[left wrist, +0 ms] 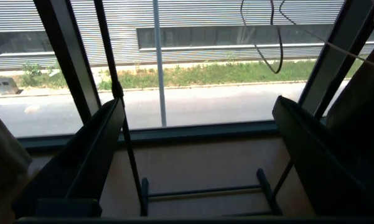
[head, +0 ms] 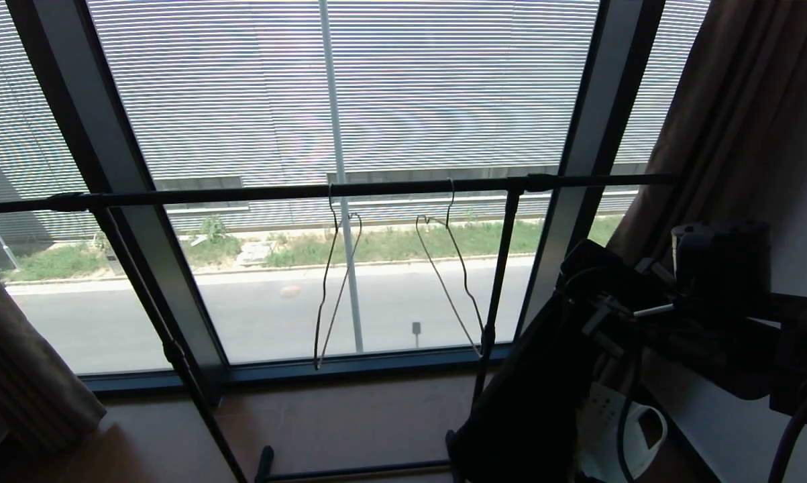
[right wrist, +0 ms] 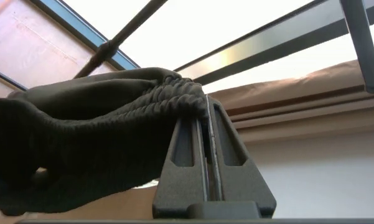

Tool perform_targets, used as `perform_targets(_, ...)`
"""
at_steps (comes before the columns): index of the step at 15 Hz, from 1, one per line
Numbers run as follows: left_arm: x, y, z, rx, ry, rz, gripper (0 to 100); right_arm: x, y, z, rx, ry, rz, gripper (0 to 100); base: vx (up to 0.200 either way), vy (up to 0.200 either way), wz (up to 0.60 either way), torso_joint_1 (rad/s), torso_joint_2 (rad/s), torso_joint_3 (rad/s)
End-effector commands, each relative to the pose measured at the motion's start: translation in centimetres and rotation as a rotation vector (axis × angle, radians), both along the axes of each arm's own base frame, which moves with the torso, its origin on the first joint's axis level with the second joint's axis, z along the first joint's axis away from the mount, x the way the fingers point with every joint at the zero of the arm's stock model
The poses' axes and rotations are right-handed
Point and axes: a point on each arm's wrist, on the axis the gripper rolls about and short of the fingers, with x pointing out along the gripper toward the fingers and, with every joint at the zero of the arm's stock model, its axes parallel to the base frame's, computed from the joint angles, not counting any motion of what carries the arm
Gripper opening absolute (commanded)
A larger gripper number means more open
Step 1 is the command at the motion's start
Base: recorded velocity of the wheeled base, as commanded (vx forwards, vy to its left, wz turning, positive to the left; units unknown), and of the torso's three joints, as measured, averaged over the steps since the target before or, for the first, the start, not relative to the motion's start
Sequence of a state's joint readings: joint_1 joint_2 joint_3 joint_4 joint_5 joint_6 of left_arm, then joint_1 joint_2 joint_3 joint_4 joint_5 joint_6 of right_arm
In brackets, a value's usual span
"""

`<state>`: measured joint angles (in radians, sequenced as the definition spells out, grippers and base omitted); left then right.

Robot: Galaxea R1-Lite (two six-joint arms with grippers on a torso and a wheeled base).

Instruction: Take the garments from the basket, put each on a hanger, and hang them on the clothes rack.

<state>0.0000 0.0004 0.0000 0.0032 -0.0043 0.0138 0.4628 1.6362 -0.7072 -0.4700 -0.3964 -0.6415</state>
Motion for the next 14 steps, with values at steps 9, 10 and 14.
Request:
perform_targets(9, 0.00, 0.00, 0.00, 0.000, -0.001, 0.000, 100, -0.01, 0.00, -0.22, -0.006, 0.007, -0.005, 0, -0.067, 0.000, 0.00, 0.002, 0.00, 0.001)
perform_targets(10, 0.00, 0.00, 0.00, 0.000, -0.001, 0.000, 100, -0.01, 0.00, -0.22, -0.006, 0.007, -0.005, 0, -0.200, 0.000, 0.00, 0.012, 0.01, -0.007)
perform_targets(14, 0.00, 0.00, 0.00, 0.000, -0.001, 0.001, 100, -0.04, -0.02, -0.18, -0.007, 0.005, -0.004, 0, -0.200, 0.000, 0.00, -0.006, 0.00, 0.005)
